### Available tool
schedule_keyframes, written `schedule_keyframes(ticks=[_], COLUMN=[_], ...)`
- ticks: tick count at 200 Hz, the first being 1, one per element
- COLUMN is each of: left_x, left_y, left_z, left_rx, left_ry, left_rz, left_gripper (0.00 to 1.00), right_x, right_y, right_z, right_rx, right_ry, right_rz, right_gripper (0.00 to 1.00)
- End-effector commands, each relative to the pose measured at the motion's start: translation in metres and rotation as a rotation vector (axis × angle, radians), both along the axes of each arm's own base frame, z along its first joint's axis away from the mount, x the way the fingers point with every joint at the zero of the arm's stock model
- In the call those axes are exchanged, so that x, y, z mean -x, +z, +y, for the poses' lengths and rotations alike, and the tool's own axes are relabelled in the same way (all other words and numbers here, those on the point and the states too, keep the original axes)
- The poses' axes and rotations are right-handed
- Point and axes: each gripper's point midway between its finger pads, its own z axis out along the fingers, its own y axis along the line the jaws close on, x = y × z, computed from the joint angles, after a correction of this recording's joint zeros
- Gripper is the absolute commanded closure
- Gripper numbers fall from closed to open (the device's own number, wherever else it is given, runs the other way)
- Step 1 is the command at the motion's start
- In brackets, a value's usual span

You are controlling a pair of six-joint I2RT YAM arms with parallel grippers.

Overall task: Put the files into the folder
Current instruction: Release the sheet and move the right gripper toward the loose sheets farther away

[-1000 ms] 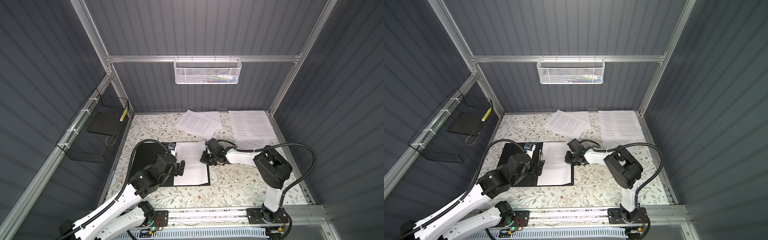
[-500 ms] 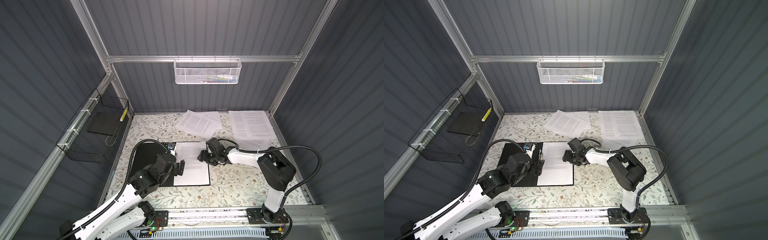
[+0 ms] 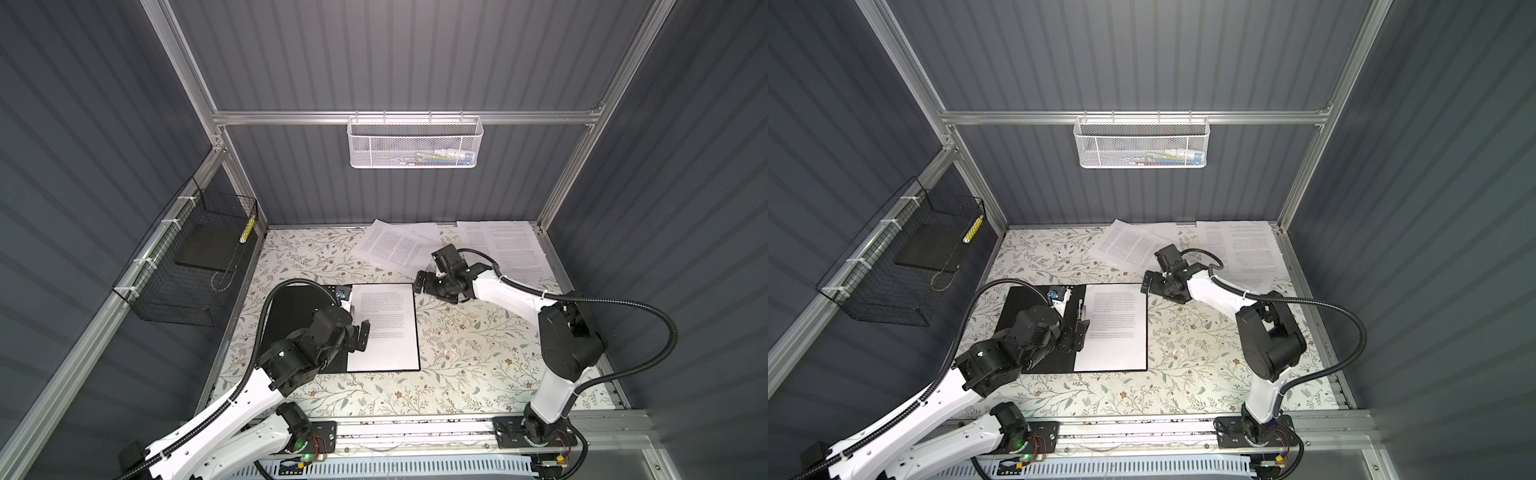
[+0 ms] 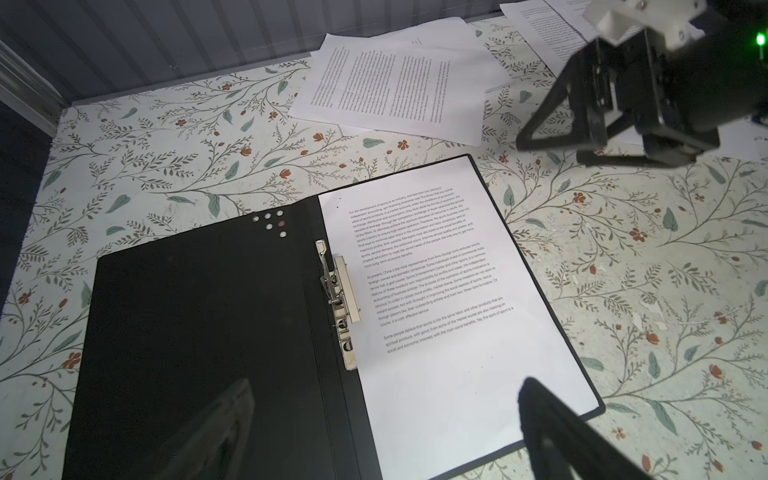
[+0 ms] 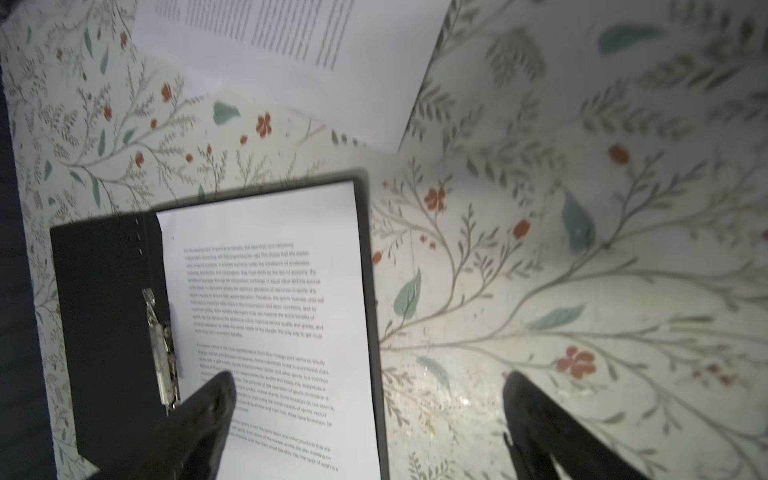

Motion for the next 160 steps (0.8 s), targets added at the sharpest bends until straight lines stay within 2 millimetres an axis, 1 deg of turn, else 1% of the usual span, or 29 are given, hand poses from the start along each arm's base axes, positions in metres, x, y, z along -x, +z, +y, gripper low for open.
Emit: schedule_keyframes(ticks=[1, 15, 36, 50, 71, 103, 105, 119, 139, 160], left_x=[-0.001, -0.001, 0.000, 0.000, 0.000, 0.001, 0.001, 0.001, 0.001, 0.001], left_y=[0.016, 0.016, 0.016, 0.017, 0.018, 0.019, 0.020, 0.020, 0.020, 0.021], left_z=[0.000, 0.000, 0.000, 0.001, 0.001, 0.001, 0.001, 0.001, 0.001, 0.001], left_rx=[0.029, 0.028, 0.029, 0.032, 0.036, 0.042, 0.044, 0.044, 0.044, 0.047], left_ry=[-0.009, -0.010, -0.010, -0.010, -0.012, -0.014, -0.014, -0.015, -0.014, -0.013], left_rz=[-0.030, -0.029, -0.029, -0.030, -0.033, -0.036, -0.037, -0.037, -0.038, -0.042], left_gripper=[0.00, 0.00, 0.00, 0.00, 0.00, 0.00, 0.00, 0.00, 0.00, 0.00], right_x=[-0.017, -0.039, -0.063, -0.077, -0.094, -0.102, -0.100, -0.097, -0.096, -0.093], right_y=[-0.008, -0.004, -0.005, -0.006, -0.017, -0.038, -0.038, -0.046, -0.058, -0.064], right_z=[0.008, 0.023, 0.043, 0.050, 0.057, 0.061, 0.065, 0.068, 0.067, 0.063], right_rx=[0.031, 0.001, -0.036, -0.049, -0.091, -0.121, -0.144, -0.158, -0.167, -0.175], right_ry=[0.086, 0.122, 0.159, 0.162, 0.159, 0.137, 0.151, 0.152, 0.141, 0.123], right_rz=[0.032, 0.025, 0.030, 0.017, 0.043, 0.088, 0.101, 0.130, 0.164, 0.192], right_gripper=[0.01, 0.01, 0.01, 0.01, 0.01, 0.01, 0.01, 0.01, 0.01, 0.01])
